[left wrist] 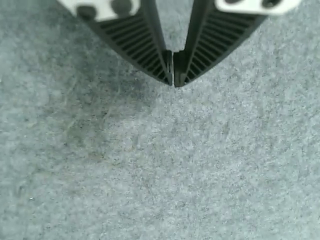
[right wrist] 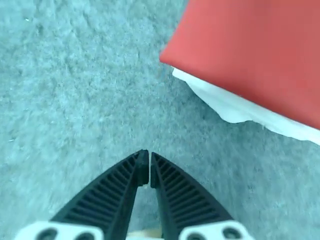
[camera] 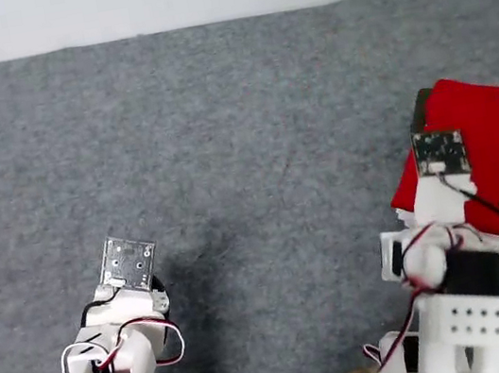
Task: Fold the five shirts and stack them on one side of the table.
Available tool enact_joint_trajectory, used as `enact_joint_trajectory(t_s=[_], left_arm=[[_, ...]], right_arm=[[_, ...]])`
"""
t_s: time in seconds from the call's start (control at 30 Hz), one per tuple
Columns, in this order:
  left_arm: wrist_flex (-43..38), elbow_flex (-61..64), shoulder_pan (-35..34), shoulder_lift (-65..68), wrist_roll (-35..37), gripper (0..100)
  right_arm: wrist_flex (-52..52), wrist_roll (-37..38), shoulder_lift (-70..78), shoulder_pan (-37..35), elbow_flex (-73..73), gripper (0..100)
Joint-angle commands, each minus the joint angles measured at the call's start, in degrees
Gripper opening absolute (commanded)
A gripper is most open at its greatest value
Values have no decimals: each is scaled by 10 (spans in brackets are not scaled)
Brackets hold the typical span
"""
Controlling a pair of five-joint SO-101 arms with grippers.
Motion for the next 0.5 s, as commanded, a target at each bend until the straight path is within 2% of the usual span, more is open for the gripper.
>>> enact_joint_trajectory(t_s=[0.0,0.27,0.4,0.47], left_arm=[[-16,0,4,-5,4,14],[-12,7,4,-6,16,15],[-17,44,3,-6,133,15],[-28,59,4,-6,167,15]], right_arm=[[-35,-1,-67,-3,40,11],[-80,-1,-204,-4,159,11],[-92,-1,-259,-4,194,9],[-95,0,-285,-4,215,9]])
